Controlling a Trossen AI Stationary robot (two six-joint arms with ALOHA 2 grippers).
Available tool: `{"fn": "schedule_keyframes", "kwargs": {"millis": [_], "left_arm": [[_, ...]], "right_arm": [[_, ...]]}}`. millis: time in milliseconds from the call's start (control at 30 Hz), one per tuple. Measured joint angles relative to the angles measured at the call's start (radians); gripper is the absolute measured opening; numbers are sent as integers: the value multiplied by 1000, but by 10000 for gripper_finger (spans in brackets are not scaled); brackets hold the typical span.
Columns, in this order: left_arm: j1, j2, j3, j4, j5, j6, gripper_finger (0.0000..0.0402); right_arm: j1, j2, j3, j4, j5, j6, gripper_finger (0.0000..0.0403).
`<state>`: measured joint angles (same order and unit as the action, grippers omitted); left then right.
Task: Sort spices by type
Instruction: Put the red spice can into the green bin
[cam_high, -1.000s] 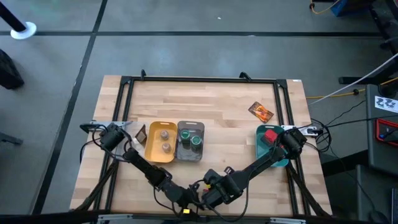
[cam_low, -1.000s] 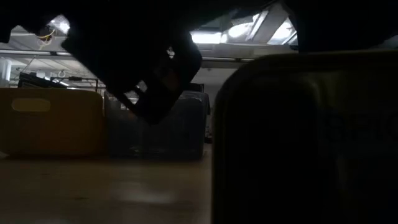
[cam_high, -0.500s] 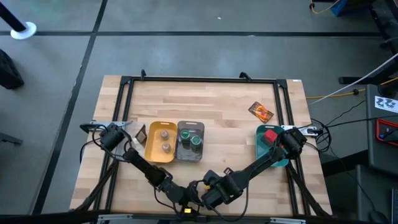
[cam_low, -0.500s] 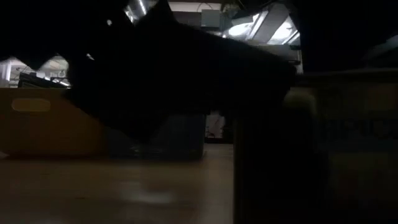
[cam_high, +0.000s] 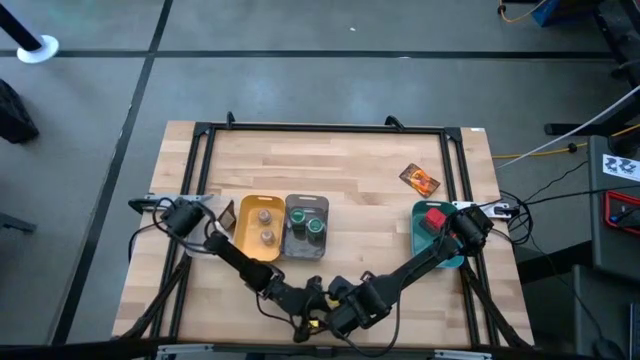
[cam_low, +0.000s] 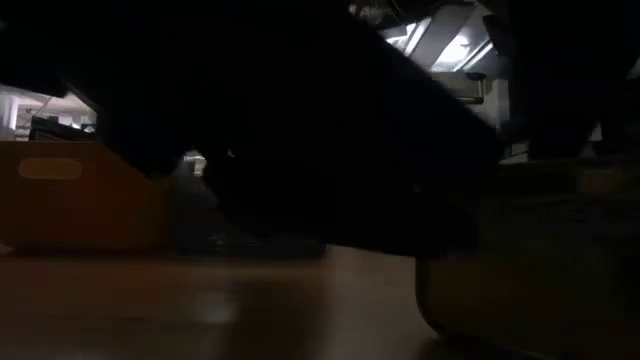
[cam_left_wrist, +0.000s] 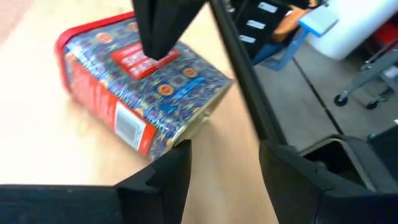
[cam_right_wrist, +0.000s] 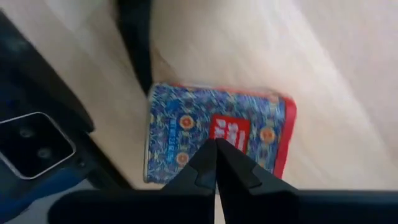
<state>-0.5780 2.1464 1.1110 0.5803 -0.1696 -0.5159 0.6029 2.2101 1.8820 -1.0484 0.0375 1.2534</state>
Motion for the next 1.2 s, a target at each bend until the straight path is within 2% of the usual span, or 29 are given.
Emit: {"fn": "schedule_keyframes", "kwargs": {"millis": [200,333,567,767,1033,1200], "left_arm": [[29,0,0,-27,0,7,180],[47,0,0,-25,0,8,180],[43,0,0,-23,0,9,180],[32,0,0,-19,2,3,180],[30,0,0,-14,1,0,180],[35,0,0,-32,1,2,180]], "right_arm": [[0,-7,0,-26,21,-35,9],[16,-13,0,-116,28,-17,10],[85,-13,0,-302,80,170,10],[150,-6,1,-269,157,279,10],[162,64,0,-238,185,287,10],[161,68,0,-227,316,286,10]]}}
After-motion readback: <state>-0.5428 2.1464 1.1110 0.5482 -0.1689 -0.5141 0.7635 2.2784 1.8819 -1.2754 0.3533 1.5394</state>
